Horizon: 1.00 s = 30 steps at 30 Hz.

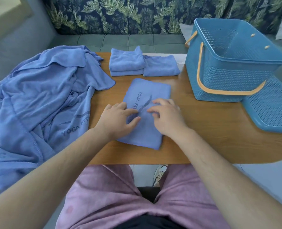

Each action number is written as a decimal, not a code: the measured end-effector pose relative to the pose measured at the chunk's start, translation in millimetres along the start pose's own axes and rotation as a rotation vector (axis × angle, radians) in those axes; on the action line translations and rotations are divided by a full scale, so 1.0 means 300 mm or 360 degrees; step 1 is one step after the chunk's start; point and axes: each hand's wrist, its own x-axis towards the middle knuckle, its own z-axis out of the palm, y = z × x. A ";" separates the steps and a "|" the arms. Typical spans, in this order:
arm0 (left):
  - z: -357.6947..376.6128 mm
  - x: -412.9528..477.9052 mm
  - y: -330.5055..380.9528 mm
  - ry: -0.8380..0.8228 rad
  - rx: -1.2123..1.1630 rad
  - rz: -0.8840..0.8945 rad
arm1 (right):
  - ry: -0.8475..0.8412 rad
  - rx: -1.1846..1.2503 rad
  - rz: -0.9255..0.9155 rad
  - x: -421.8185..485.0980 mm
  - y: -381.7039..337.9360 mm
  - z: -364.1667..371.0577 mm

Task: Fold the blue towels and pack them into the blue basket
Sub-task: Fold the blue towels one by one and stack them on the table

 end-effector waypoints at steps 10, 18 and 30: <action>0.021 -0.206 -0.006 0.0148 -0.0322 0.0331 | 0.0000 0.0556 -0.0288 -0.239 0.137 -0.005; 0.012 -0.279 -0.057 0.0079 -0.0724 0.0507 | -0.0255 0.0675 -0.0354 -0.308 0.208 -0.063; 0.022 -0.277 -0.128 -0.0011 -0.0783 0.0613 | -0.0269 0.0648 -0.0434 -0.304 0.245 -0.072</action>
